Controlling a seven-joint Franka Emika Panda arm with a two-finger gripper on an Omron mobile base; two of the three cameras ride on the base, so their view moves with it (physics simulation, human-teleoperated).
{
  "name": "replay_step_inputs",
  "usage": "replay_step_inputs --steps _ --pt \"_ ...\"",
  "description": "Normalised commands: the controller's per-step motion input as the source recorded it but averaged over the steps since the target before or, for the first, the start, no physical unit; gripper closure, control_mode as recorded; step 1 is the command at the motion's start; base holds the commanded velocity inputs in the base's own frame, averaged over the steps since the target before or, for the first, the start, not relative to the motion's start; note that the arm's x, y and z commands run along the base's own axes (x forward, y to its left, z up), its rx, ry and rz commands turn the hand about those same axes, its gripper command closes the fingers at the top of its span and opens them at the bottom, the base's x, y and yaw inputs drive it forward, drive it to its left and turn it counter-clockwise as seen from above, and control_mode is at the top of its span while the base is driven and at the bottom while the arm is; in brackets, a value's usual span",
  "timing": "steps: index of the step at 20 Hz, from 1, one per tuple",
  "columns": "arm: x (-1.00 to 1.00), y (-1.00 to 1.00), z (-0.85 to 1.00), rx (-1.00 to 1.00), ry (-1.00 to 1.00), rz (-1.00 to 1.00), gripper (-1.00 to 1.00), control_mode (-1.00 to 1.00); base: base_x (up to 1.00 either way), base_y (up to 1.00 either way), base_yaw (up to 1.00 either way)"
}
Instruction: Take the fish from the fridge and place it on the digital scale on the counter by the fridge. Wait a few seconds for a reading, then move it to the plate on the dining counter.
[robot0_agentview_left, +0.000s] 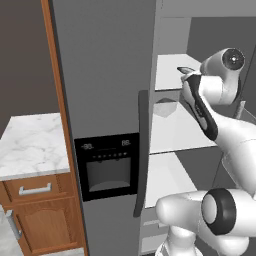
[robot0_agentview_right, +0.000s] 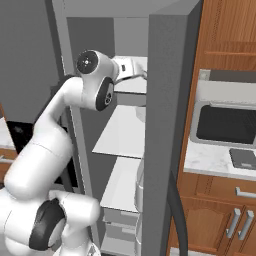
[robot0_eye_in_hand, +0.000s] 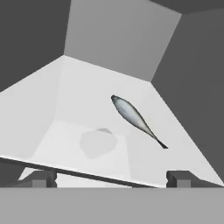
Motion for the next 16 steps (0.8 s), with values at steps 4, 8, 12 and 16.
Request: replay_step_inputs --steps 4,8,12,16 --pt "0.94 -0.22 -0.01 0.04 0.09 0.00 -1.00 -1.00 0.00 0.00 0.00" --pt "0.82 -0.21 -0.03 0.03 0.08 0.00 -1.00 -1.00 0.00 0.00 0.00" --pt "0.79 -0.24 -0.08 0.04 0.08 0.00 -1.00 -1.00 0.00 0.00 0.00" --pt "0.65 -0.31 -0.12 0.05 0.10 0.00 -1.00 -1.00 0.00 0.00 0.00"
